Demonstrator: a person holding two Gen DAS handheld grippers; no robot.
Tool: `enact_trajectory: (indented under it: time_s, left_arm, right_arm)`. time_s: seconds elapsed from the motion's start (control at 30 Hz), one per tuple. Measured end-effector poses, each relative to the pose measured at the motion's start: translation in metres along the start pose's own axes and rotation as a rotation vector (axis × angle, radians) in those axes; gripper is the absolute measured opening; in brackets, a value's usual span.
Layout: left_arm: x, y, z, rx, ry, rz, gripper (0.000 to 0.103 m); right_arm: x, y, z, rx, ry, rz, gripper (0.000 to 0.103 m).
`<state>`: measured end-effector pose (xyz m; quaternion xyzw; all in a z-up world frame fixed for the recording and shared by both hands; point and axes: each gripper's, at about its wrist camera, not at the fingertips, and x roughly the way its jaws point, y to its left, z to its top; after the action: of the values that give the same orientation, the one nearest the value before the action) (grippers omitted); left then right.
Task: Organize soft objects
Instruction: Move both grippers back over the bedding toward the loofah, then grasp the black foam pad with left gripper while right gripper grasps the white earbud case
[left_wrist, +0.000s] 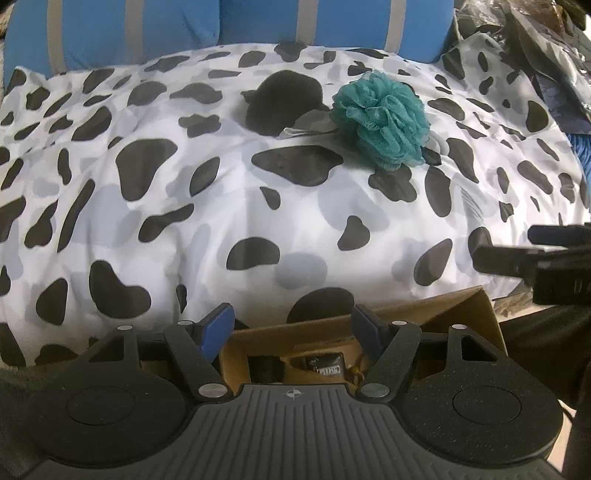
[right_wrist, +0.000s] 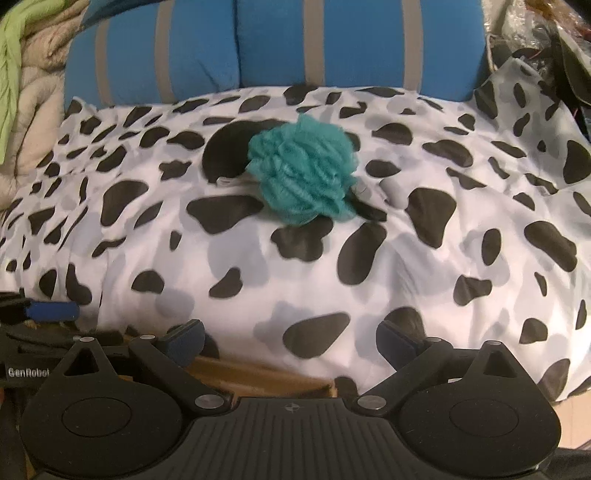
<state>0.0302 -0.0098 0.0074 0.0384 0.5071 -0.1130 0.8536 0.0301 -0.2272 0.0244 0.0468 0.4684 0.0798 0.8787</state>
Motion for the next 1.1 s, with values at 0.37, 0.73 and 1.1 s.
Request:
enact_trajectory:
  time_s: [0.37,0.73,1.1]
  left_arm:
    - [0.009,0.003,0.023,0.043,-0.051,0.001,0.069]
    - [0.027,0.02,0.053,0.035,-0.093,0.028,0.069]
    - [0.042,0.025,0.077,0.067,-0.098,0.045,0.069]
  right_arm:
    - [0.006,-0.034,0.031,0.028,-0.096,-0.02,0.099]
    - [0.028,-0.049,0.054,-0.035,-0.128,-0.088,0.099]
    - [0.051,-0.074,0.077,-0.026,-0.111,-0.11,0.08]
